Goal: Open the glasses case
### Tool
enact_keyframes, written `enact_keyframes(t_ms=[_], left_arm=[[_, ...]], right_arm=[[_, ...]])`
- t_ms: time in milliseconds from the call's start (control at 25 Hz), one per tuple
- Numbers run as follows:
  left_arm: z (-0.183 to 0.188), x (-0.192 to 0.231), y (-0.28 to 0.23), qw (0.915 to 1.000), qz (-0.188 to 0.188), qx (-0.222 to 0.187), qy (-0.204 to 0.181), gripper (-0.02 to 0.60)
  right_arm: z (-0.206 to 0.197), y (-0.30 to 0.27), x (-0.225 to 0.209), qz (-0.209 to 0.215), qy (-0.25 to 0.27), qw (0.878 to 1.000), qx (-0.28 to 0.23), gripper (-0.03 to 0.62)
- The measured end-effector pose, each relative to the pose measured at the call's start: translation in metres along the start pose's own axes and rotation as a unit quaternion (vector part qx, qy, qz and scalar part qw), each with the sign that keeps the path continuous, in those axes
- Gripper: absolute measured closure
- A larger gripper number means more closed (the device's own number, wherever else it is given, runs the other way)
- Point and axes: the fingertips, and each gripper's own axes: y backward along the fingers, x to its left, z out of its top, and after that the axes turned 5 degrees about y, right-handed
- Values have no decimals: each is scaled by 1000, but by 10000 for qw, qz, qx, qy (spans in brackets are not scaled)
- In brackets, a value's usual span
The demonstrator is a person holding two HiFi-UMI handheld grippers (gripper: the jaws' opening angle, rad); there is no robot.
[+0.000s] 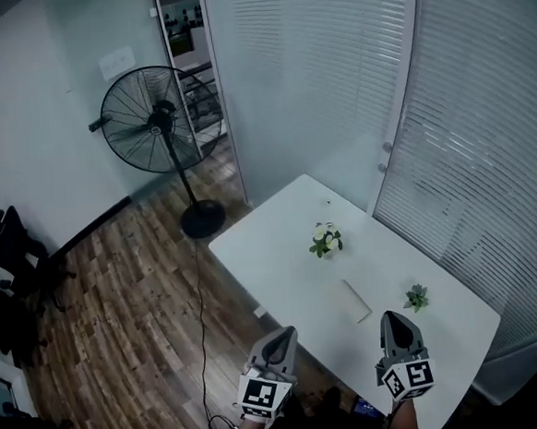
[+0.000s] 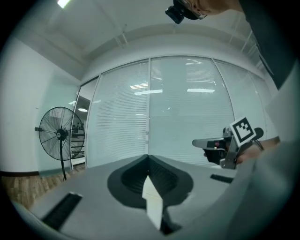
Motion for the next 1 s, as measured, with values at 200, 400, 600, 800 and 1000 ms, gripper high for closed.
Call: enact_keyframes(t_ms=[200, 400, 600, 800, 1000], left_arm=[[2, -17, -18, 9994, -255, 171, -168, 589], [-5, -27, -35, 9986, -343, 273, -291, 589], [-7, -23, -36, 9990, -98, 432, -84, 589], [-29, -11, -28, 9974, 44, 650, -293, 589], [-35, 0, -17, 9964, 214, 773, -263, 589]], right_arm=[[-17, -17, -14, 259, -169, 9995, 7, 373], [-42, -28, -33, 230, 102, 9993, 275, 375], [-106, -47, -34, 427, 2188, 9668, 1245, 375], [-225, -64, -17, 999, 4595, 8564, 2134, 375], [-305, -69, -4, 1366, 5486, 7857, 2510, 378]])
